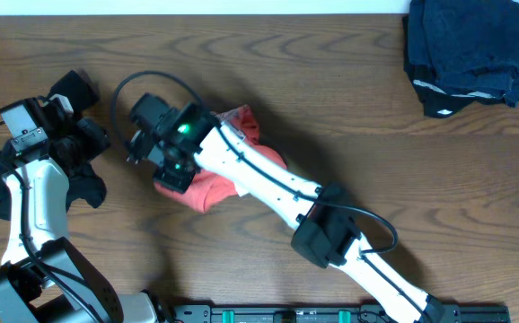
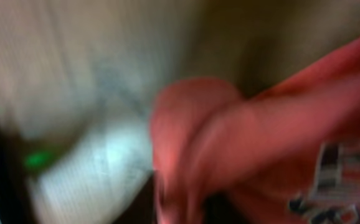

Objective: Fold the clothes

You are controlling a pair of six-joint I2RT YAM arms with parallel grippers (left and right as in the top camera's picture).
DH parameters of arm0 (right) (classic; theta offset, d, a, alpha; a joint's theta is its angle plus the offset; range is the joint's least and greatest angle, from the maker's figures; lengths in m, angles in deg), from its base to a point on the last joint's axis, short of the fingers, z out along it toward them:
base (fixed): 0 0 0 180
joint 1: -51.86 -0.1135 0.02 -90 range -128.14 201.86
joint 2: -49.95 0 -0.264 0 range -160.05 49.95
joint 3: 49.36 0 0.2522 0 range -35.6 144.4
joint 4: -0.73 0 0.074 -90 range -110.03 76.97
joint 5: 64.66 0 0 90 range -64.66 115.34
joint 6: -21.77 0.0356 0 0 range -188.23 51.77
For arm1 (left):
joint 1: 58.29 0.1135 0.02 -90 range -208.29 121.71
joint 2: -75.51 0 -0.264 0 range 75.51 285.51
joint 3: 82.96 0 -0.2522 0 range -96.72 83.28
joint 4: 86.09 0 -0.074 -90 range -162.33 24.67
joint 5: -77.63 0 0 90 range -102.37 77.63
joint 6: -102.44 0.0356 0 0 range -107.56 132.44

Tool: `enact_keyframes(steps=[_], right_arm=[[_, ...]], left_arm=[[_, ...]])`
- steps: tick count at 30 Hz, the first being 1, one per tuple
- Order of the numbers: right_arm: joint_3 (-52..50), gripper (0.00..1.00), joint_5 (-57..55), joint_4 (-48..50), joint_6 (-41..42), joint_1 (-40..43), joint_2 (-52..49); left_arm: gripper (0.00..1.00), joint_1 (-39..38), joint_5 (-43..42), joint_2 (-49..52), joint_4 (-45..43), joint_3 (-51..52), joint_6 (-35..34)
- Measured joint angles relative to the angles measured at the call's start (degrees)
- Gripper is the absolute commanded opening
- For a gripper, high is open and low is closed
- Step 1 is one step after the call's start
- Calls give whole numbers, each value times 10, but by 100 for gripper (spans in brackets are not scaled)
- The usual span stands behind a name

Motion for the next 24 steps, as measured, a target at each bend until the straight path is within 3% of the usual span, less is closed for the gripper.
enact_keyframes(steps=[2,5,12,16,21,23,24], right_arm=[[0,83,3,-8,-6,-3,0],[1,88,-2,-28,-24,9,0],[1,90,-75,-90,-78,58,0],[1,89,-101,-88,-54,82,0],[1,57,-74,-83,-7,113,0],[0,36,-52,-81,2,129,0],[-2,32,-44,-78,4,136,0]], left_arm=[[41,0,0,0,0,0,0],[41,0,0,0,0,0,0],[41,0,0,0,0,0,0],[41,0,0,0,0,0,0],[41,0,0,0,0,0,0],[41,0,0,0,0,0,0],[41,0,0,0,0,0,0]])
